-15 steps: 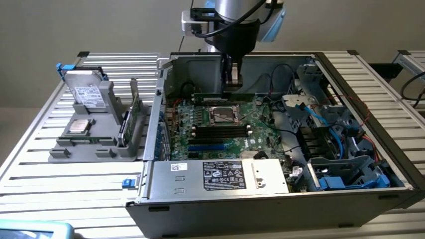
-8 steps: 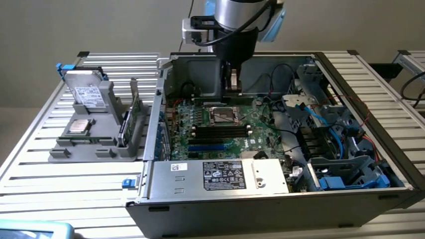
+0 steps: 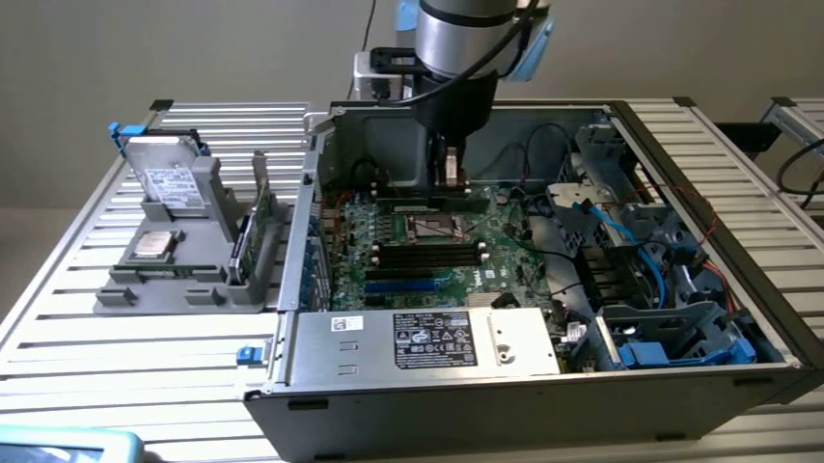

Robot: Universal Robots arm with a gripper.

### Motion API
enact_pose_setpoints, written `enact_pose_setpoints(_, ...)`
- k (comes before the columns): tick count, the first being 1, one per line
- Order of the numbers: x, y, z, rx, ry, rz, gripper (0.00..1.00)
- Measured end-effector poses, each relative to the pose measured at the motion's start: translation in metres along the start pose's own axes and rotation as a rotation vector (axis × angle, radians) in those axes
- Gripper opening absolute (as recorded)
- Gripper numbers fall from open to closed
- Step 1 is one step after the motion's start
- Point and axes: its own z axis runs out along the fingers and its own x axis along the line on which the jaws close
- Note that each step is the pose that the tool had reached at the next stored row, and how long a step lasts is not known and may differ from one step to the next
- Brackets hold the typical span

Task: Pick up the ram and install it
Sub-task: 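Insert the ram into the slot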

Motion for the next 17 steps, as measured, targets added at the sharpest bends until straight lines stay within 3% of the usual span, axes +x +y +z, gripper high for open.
enact_pose_setpoints(9, 0.001, -0.0003, 0.016, 0.0006, -0.0004, 0.007, 0.13)
enact_pose_setpoints(11, 0.001, -0.0004, 0.0167, 0.0002, 0.0105, 0.008, 0.13)
enact_pose_setpoints(17, 0.002, -0.0008, 0.0274, 0.0003, 0.0111, 0.008, 0.13)
